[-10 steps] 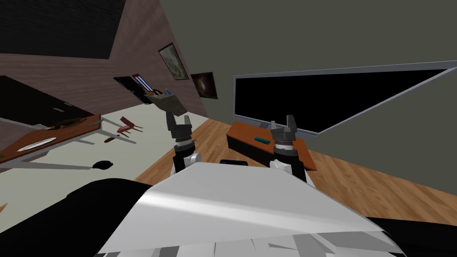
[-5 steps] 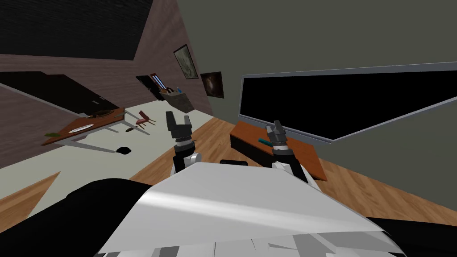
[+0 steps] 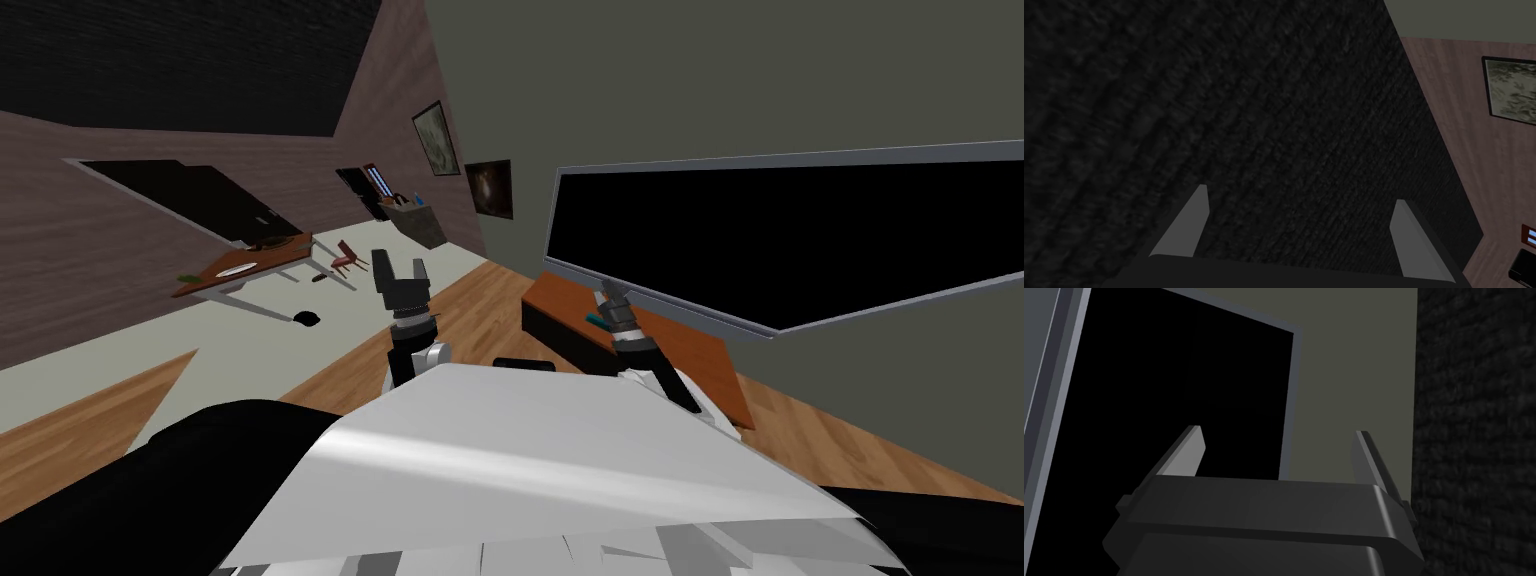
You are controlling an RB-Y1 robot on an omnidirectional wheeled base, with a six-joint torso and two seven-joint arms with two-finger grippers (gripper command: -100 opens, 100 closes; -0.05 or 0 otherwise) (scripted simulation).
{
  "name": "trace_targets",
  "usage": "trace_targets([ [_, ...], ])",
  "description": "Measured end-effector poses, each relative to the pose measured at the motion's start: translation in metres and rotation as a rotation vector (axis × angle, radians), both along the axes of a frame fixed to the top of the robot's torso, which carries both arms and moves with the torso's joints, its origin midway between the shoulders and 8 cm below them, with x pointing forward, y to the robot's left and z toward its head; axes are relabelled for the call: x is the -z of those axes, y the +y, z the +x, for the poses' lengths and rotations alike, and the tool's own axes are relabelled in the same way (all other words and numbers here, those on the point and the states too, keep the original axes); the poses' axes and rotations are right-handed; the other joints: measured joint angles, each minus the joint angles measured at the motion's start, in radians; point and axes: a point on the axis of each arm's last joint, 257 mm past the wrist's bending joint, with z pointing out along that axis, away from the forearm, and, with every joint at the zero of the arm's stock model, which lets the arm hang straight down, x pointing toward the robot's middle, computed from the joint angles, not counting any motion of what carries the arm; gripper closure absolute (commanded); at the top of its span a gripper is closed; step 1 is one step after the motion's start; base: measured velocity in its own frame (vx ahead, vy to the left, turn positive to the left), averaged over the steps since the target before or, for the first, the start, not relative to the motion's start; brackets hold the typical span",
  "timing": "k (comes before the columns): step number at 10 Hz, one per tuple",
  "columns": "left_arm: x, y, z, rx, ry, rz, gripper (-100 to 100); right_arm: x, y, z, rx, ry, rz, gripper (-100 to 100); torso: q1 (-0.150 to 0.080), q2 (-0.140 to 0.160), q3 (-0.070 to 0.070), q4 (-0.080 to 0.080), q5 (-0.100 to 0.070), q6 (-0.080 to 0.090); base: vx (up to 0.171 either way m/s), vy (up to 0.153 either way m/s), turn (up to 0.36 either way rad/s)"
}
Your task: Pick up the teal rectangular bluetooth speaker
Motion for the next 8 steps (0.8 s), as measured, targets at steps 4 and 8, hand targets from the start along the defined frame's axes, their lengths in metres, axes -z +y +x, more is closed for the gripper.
trace_targets([
  [4,0.0,0.0,0.0,0.0,0.0,0.0,0,0.059,-0.001,0.001,-0.019,0.121,-0.159,-100,0.0,0.0,0.0,0.0,0.0,0.001,-0.014,-0.012,0.234],
  [8,0.0,0.0,0.0,0.0,0.0,0.0,0,0.108,-0.011,-0.005,-0.047,0.235,-0.318,-100,-0.001,-0.001,-0.001,0.0,0.0,0.001,-0.003,-0.015,0.176],
])
